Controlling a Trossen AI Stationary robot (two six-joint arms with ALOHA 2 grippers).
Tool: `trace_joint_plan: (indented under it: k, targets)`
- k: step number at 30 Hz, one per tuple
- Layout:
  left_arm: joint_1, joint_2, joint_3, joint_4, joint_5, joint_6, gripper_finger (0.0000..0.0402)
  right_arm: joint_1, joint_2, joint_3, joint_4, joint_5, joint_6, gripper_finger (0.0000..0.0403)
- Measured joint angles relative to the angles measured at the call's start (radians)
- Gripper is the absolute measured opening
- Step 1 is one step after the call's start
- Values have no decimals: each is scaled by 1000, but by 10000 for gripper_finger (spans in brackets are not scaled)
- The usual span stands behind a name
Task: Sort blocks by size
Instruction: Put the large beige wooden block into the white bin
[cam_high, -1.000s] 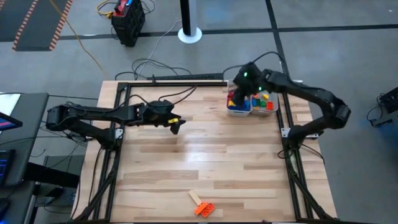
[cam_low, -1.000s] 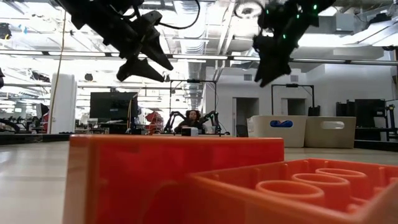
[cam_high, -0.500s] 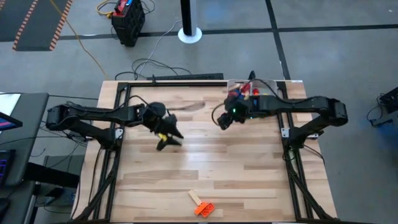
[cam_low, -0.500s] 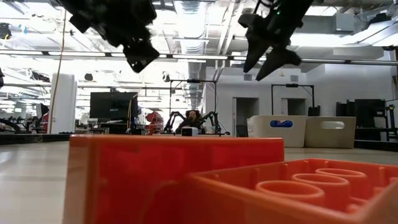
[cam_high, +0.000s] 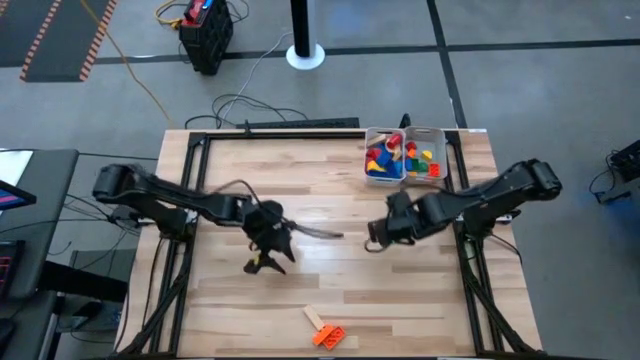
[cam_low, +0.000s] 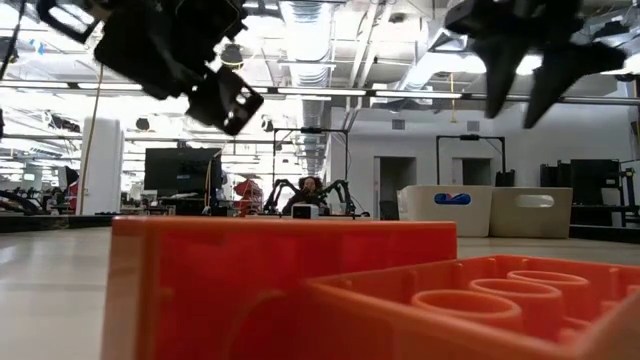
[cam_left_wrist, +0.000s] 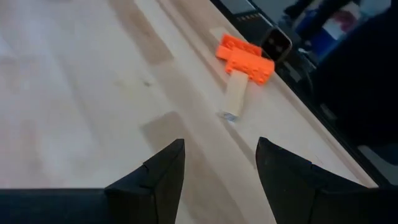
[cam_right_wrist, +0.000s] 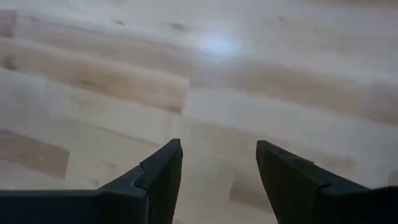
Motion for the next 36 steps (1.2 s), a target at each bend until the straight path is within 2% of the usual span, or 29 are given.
trace_joint_plan:
  k: [5,10,16,19,21,25,36]
  targets:
    - [-77,134,0,139,1,-31,188,104,0,0,-65,-1,183,234]
    - [-180,213,7,259,-31,-40,188,162,0,0,-159,0,282,234]
    - [-324,230,16,367,-281,74,188,177,0,0,-207,0,303,234]
    - [-365,235,16,435,-355,112,188,177,0,0,-198,4,302,234]
    - [-366,275,28,488,-347,89,191,177,0,0,-189,21,302,234]
    - [-364,384,71,474,-301,61,201,177,0,0,-175,50,302,234]
    - [-352,538,209,494,-205,67,206,178,0,0,-151,71,278,234]
